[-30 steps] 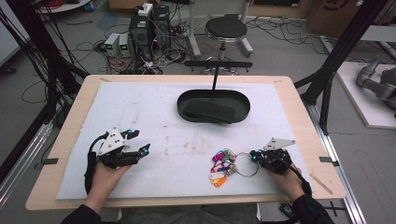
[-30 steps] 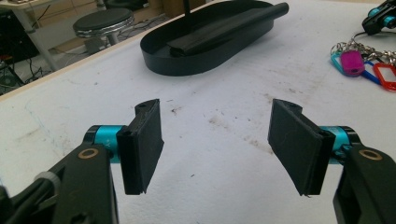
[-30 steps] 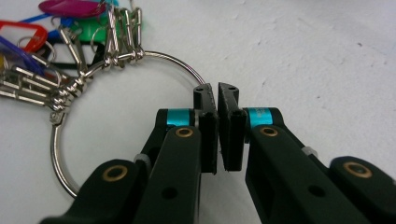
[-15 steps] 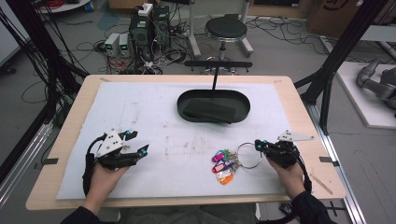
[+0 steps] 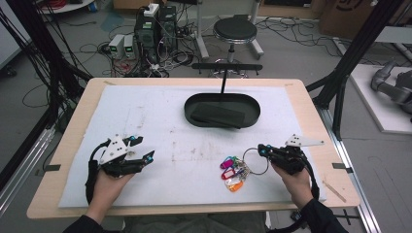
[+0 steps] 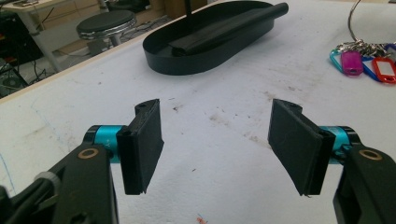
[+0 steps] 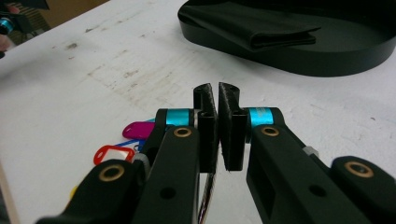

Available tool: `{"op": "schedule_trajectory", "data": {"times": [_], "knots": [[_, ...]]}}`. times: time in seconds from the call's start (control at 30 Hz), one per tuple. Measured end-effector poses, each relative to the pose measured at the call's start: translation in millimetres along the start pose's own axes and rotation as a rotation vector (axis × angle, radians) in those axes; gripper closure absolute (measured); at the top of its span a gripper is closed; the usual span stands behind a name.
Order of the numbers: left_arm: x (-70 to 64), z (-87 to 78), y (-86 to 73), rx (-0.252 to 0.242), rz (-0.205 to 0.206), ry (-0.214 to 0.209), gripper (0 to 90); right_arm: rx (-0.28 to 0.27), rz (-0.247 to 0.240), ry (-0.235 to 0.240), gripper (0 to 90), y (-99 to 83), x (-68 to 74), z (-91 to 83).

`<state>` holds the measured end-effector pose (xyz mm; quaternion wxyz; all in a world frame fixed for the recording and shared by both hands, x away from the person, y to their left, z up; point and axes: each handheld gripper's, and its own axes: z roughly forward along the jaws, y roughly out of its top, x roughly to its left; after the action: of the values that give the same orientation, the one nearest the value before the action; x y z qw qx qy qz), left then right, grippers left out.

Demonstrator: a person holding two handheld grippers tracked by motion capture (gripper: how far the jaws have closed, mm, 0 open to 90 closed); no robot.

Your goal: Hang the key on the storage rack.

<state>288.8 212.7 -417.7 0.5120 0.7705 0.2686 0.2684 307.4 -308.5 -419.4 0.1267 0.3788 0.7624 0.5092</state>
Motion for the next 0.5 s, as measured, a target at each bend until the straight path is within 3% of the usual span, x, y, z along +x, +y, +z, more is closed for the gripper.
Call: {"op": "schedule_trajectory", "data": {"times": [0.2,0.5], "knots": [[-1.1,1.4,1.0,-0.002,0.005,-0.004,35.1,0.046,0.049,0.039,85.0,-4.7,-1.7,0.1],[-2.0,2.5,1.1,0.004,0.013,-0.010,35.1,0.057,-0.003,0.046,86.8,-1.1,1.5,-0.1]]}}
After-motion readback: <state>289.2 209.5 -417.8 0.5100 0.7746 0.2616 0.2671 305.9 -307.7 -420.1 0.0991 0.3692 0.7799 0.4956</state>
